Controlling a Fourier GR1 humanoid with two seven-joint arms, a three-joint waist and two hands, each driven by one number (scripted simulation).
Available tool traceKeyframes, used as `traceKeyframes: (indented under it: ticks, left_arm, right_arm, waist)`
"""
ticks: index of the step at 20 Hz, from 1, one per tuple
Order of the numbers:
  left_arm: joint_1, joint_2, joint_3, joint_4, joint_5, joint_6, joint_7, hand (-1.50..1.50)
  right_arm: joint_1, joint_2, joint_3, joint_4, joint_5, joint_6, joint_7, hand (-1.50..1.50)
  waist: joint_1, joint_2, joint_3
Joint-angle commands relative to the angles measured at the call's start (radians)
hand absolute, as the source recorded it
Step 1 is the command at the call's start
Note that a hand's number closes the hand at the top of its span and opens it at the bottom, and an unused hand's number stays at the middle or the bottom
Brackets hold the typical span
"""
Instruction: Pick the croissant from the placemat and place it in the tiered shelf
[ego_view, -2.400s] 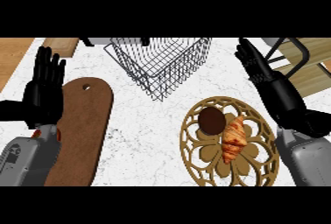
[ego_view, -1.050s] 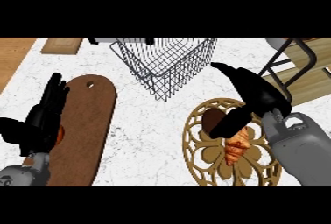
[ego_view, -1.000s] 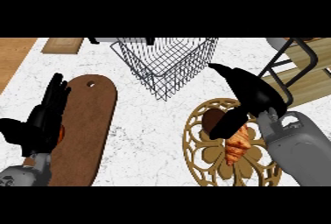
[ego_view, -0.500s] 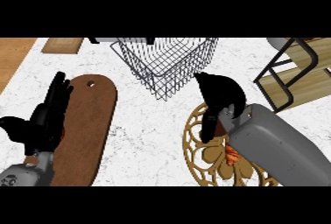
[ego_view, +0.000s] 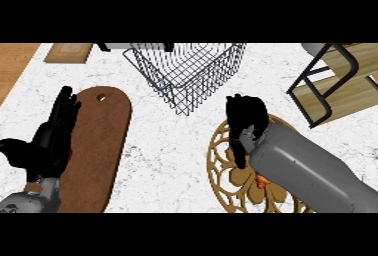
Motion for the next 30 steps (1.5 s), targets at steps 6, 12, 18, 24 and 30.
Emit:
traceKeyframes:
  ticks: [6,12,18,24,30]
  left_arm:
    - [0.025,-0.002,0.023,-0.027,-0.006,-0.002,0.014,0.00]
    - [0.014,-0.024,0.006,-0.059,-0.029,0.011,0.045,0.00]
    - [-0.029,-0.037,0.043,0.043,-0.020,-0.031,0.004,0.00]
    - [0.006,-0.060,0.024,-0.034,-0.052,-0.019,0.047,0.00]
    - [0.084,-0.052,0.063,-0.060,-0.051,-0.069,-0.009,0.00]
  right_arm:
    - [0.014,-0.004,0.000,-0.004,0.025,0.120,0.222,-1.50]
    - [0.099,-0.008,0.008,0.005,0.075,0.088,0.177,-1.50]
    - [0.101,-0.029,-0.041,0.008,0.095,0.142,0.136,-1.50]
    - [0.198,-0.013,-0.065,-0.047,0.185,0.110,0.103,-1.50]
    - [0.270,0.006,-0.102,-0.059,0.266,0.133,0.046,-1.50]
  waist:
    - [-0.014,0.000,0.002]
    - [-0.009,0.003,0.003]
    - [-0.014,0.006,0.002]
    - [-0.010,0.005,0.003]
    - [-0.005,0.004,0.003]
